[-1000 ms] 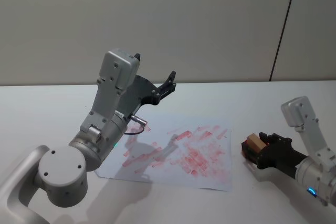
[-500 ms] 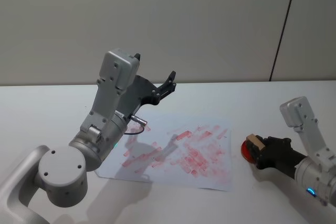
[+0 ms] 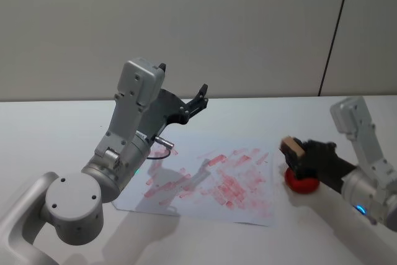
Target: Use the one hand to pick up the stamp and affix it onto the A4 paper.
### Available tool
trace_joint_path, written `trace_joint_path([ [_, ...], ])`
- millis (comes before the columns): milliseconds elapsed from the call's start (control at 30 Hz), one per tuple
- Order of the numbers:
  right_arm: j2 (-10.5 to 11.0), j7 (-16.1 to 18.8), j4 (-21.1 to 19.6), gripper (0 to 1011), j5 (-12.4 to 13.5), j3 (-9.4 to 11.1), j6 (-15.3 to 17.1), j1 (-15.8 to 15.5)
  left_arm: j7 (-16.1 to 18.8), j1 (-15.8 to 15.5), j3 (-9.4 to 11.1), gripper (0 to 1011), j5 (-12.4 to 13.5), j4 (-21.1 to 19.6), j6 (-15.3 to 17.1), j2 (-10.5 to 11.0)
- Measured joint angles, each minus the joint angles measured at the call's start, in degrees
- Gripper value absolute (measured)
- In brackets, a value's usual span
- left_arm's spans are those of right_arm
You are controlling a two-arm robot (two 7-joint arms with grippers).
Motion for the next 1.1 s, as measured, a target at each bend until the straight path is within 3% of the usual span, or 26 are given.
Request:
trace_joint_path([
  [200,-1.9,2.2,0.3,218,0.8,-0.7,-1.5,2.4,0.0,0.0,0.0,1001,0.0,0.0,0.0,0.0],
  [467,-4.3,4.9,2.4,219,1.0,-1.9,-0.6,5.4,0.0,0.0,0.0,1001,0.0,0.0,0.0,0.0],
  [1100,-8.3,8.3,10.8,218,-2.4,-5.5,8.0,9.6,0.0,0.0,0.0,1001,0.0,0.0,0.0,0.0],
])
